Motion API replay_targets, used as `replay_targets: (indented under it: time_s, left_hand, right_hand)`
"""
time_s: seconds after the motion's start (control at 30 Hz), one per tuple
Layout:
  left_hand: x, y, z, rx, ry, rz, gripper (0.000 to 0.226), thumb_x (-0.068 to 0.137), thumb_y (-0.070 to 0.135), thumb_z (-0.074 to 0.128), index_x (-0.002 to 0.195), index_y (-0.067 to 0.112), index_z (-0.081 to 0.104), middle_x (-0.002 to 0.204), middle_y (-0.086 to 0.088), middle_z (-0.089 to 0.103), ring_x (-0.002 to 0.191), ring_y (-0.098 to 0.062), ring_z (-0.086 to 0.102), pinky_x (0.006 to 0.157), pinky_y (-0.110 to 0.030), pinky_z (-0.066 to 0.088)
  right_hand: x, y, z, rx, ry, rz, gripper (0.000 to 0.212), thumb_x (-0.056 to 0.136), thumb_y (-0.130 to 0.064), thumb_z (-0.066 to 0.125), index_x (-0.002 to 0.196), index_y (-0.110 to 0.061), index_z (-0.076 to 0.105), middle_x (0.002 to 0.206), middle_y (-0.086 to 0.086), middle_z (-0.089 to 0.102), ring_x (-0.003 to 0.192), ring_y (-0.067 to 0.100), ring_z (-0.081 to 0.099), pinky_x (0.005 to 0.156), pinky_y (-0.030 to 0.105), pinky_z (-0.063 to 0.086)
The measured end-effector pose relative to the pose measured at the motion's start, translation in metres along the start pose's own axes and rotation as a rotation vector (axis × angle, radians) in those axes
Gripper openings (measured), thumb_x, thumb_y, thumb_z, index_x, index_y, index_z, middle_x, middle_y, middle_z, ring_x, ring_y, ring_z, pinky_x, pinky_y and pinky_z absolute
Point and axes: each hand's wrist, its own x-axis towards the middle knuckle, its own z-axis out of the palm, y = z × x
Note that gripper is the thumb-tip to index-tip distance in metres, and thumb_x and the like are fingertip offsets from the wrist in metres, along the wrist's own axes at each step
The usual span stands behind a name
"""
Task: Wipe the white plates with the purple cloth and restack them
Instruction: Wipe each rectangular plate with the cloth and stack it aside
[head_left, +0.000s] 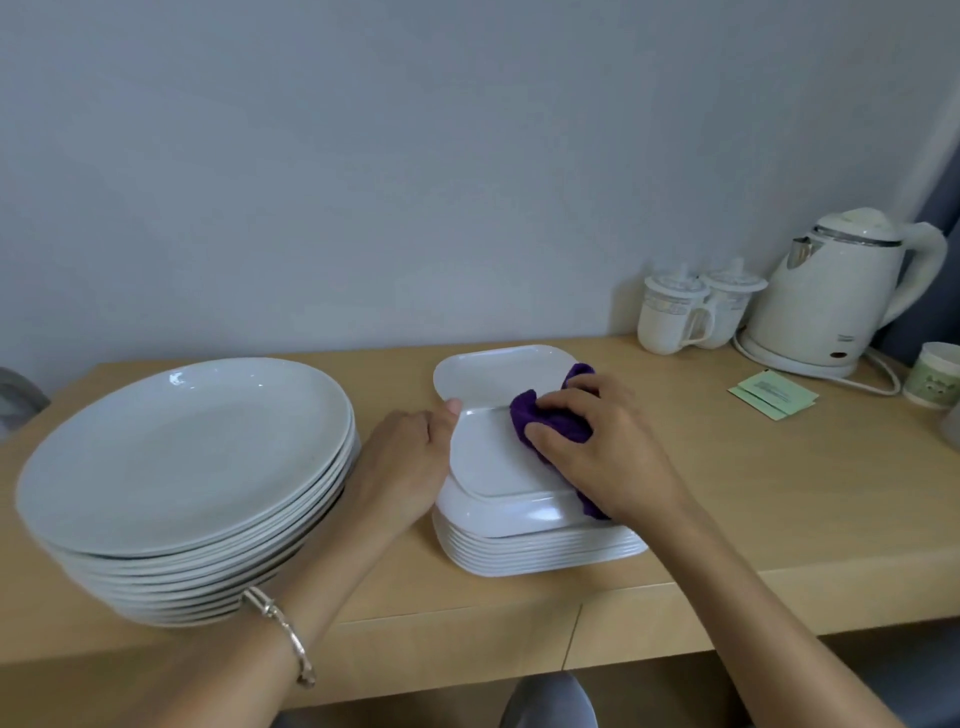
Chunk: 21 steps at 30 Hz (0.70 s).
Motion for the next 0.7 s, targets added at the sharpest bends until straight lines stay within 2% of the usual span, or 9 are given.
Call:
replay_targets:
  time_s: [0.07,0.1,0.17,0.2,0.27,0.37,0.47,0.6,0.7]
  left_hand:
    - [-0.005,-0.008,0.005,-0.046,-0.042,0.032,0.04,0.094,0.064,0.028,0.082,0.028,0.042,0.091,-0.001,0.052,0.095,-0.027,0.051,0.074,-0.035,0.033]
    - [-0.01,-0.014,0.007,-0.081,-0.091,0.052,0.045,0.087,0.072,0.032,0.093,0.029,0.044,0.1,0.001,0.052,0.1,-0.022,0.051,0.076,-0.034,0.036]
    - [-0.019,-0.02,0.005,-0.173,-0.188,0.136,0.068,0.073,0.082,0.045,0.12,0.032,0.044,0.121,0.012,0.05,0.113,-0.004,0.048,0.083,-0.019,0.039]
    - [-0.021,-0.022,0.004,-0.205,-0.22,0.196,0.078,0.066,0.081,0.053,0.129,0.035,0.041,0.127,0.017,0.047,0.118,0.004,0.044,0.088,-0.013,0.038]
    - [-0.022,-0.023,0.005,-0.235,-0.265,0.267,0.094,0.057,0.074,0.067,0.138,0.039,0.036,0.135,0.021,0.043,0.127,0.007,0.038,0.1,-0.016,0.037]
    - [-0.02,-0.023,0.01,-0.238,-0.281,0.228,0.109,0.045,0.068,0.081,0.14,0.043,0.032,0.139,0.024,0.038,0.133,0.001,0.037,0.107,-0.037,0.041]
    - [-0.024,-0.021,0.013,-0.222,-0.282,0.201,0.107,0.041,0.068,0.08,0.135,0.049,0.032,0.136,0.03,0.037,0.13,0.003,0.039,0.103,-0.036,0.044]
    - [-0.031,-0.02,0.014,-0.21,-0.266,0.201,0.093,0.046,0.063,0.078,0.128,0.055,0.033,0.128,0.034,0.042,0.117,0.005,0.047,0.094,-0.038,0.049]
    - [-0.034,-0.018,0.017,-0.281,-0.251,0.202,0.089,0.051,0.058,0.079,0.129,0.054,0.035,0.129,0.032,0.045,0.118,0.007,0.049,0.094,-0.035,0.049]
  right_hand:
    - [-0.003,0.0,0.0,-0.048,-0.019,0.035,0.036,0.085,-0.042,0.064,0.121,-0.038,0.061,0.138,-0.008,0.035,0.134,0.01,0.019,0.097,0.014,0.015]
    - [-0.004,0.0,0.0,-0.052,-0.033,0.034,0.04,0.084,-0.043,0.064,0.123,-0.039,0.058,0.141,-0.007,0.031,0.135,0.008,0.016,0.097,0.015,0.014]
    - [-0.005,0.001,-0.003,-0.059,-0.053,0.029,0.046,0.081,-0.044,0.066,0.126,-0.04,0.055,0.143,-0.007,0.03,0.135,0.008,0.017,0.098,0.016,0.015]
    - [-0.005,0.001,-0.003,-0.065,-0.056,0.027,0.049,0.079,-0.044,0.067,0.126,-0.039,0.054,0.142,-0.008,0.031,0.135,0.008,0.018,0.099,0.016,0.016]
    - [-0.005,0.001,0.0,-0.091,-0.043,0.014,0.049,0.078,-0.04,0.068,0.125,-0.037,0.054,0.138,-0.01,0.035,0.134,0.009,0.022,0.099,0.018,0.02]
    - [-0.002,0.0,0.001,-0.113,-0.023,-0.021,0.048,0.079,-0.029,0.065,0.126,-0.033,0.056,0.13,-0.01,0.045,0.127,0.014,0.035,0.095,0.02,0.028]
    - [0.002,0.005,-0.006,-0.127,-0.033,-0.031,0.05,0.079,-0.022,0.063,0.127,-0.033,0.056,0.125,-0.011,0.049,0.119,0.015,0.042,0.089,0.02,0.031]
    - [0.005,0.008,-0.005,-0.166,0.032,-0.017,0.046,0.08,-0.021,0.062,0.124,-0.034,0.06,0.123,-0.007,0.053,0.119,0.019,0.043,0.094,0.024,0.033]
    - [-0.001,-0.006,0.013,-0.182,0.032,-0.109,0.042,0.082,-0.025,0.062,0.124,-0.032,0.062,0.123,-0.004,0.056,0.117,0.021,0.042,0.095,0.021,0.028]
